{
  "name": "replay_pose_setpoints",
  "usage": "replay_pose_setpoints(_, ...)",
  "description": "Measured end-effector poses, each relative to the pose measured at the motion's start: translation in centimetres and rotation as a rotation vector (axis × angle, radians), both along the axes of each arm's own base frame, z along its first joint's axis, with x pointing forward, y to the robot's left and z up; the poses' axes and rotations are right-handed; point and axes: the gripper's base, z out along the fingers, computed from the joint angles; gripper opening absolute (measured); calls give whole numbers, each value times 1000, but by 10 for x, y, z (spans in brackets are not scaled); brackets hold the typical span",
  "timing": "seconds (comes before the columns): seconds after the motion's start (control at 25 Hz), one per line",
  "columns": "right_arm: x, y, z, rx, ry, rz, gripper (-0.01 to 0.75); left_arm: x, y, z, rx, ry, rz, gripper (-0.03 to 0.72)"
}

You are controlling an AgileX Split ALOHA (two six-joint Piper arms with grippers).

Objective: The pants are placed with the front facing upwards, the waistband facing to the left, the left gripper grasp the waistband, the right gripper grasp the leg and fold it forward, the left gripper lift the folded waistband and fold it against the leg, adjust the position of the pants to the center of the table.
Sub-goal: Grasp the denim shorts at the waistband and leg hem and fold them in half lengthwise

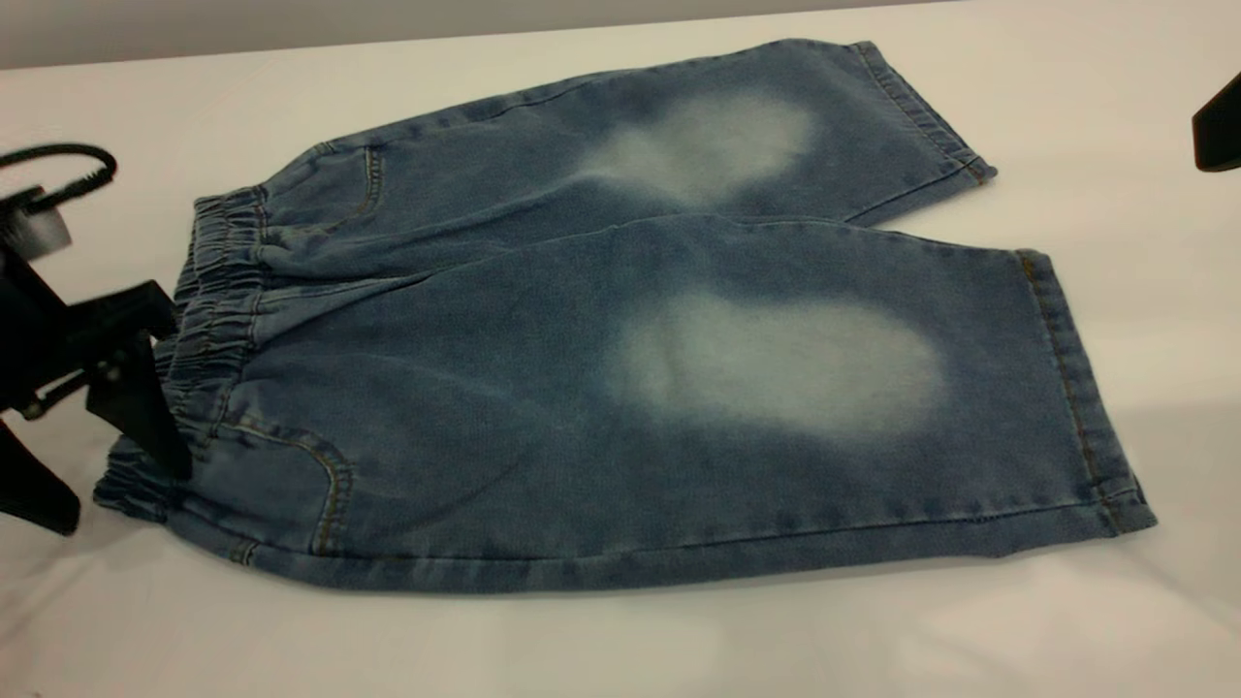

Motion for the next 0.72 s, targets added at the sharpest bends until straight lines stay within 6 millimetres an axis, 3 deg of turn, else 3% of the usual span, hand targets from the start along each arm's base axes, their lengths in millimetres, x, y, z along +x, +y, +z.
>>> replay_pose_setpoints(0.4, 0, 1, 0, 14, 6, -7, 277, 19, 0, 0, -9, -63, 29, 519)
replay_pose_setpoints(0.72, -1, 1, 0, 12, 8, -1, 277, 19, -1, 0, -20, -62, 54, 519)
